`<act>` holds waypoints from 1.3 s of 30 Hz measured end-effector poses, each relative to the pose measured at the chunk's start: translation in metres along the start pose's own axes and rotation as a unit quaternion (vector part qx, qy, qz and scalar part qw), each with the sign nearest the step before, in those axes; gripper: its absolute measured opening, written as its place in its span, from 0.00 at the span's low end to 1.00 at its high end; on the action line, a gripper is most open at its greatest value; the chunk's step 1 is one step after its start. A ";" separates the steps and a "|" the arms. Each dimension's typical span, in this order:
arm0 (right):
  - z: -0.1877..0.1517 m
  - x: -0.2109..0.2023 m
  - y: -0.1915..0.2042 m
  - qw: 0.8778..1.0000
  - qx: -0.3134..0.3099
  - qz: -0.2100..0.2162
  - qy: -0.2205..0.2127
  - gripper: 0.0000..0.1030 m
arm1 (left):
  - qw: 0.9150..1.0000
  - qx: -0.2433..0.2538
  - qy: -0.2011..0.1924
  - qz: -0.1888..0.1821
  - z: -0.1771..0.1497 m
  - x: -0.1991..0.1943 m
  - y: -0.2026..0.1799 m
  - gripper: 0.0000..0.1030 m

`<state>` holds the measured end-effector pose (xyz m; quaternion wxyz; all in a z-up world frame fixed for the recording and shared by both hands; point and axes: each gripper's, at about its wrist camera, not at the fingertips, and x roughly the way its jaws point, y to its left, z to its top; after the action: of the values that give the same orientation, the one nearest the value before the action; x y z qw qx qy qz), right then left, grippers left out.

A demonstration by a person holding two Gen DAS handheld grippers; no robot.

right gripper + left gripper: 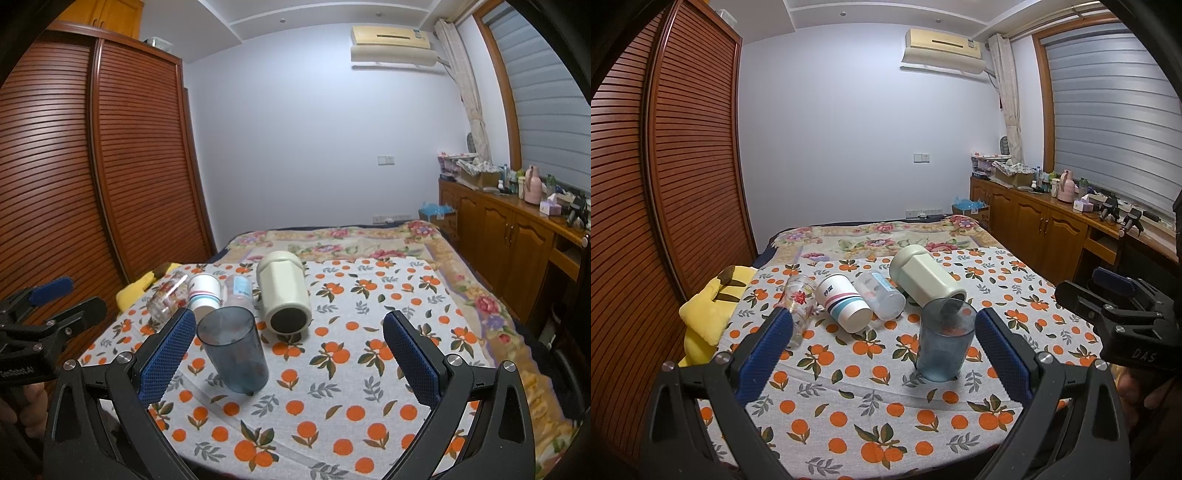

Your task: Flip cup upright

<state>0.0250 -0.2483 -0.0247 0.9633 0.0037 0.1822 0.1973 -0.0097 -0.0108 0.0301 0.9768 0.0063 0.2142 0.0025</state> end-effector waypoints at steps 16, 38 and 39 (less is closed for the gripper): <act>0.000 0.000 -0.001 1.000 0.001 0.000 0.000 1.00 | 1.000 -0.001 -0.001 0.001 0.002 -0.001 0.000 0.97; 0.000 0.000 -0.002 1.000 0.002 0.000 0.000 1.00 | 1.000 -0.001 -0.002 0.001 0.002 -0.002 0.000 0.97; 0.000 0.000 -0.002 1.000 0.002 0.000 0.000 1.00 | 1.000 -0.001 -0.002 0.000 0.002 -0.002 0.000 0.97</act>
<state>0.0256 -0.2496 -0.0251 0.9632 0.0056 0.1829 0.1971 -0.0109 -0.0104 0.0327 0.9772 0.0055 0.2121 0.0030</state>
